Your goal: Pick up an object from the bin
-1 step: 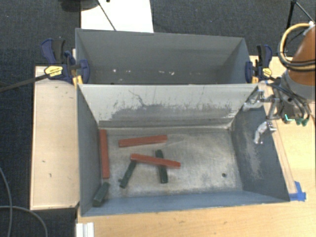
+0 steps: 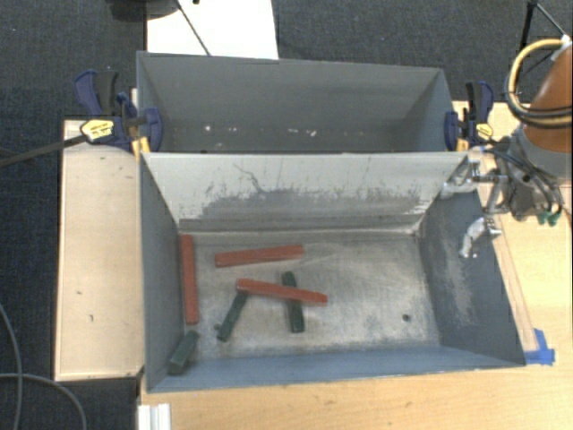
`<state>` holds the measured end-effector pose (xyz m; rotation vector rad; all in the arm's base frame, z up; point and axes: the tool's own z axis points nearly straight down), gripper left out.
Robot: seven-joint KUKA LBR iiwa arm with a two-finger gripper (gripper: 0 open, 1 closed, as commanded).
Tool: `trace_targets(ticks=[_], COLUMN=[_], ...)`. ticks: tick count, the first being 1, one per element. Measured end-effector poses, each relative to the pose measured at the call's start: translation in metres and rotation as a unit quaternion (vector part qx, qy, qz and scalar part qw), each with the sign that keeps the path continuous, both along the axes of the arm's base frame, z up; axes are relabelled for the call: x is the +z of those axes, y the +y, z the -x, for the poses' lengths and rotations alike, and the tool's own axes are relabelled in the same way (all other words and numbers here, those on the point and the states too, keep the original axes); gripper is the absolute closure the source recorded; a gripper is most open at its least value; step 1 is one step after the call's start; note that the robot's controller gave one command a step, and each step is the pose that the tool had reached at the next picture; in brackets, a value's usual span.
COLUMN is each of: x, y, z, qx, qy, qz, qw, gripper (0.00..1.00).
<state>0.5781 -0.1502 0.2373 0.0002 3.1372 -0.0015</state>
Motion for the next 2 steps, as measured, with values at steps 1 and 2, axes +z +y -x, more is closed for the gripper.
trace_targets(ticks=[1,2], x=[-0.063,-0.084], y=[0.024,0.055], z=[-0.002,0.059], qx=[0.013,0.041], qy=[-0.0019,0.0013], qz=[0.000,0.000], qw=[0.9999,0.9992], gripper=[0.00,0.00])
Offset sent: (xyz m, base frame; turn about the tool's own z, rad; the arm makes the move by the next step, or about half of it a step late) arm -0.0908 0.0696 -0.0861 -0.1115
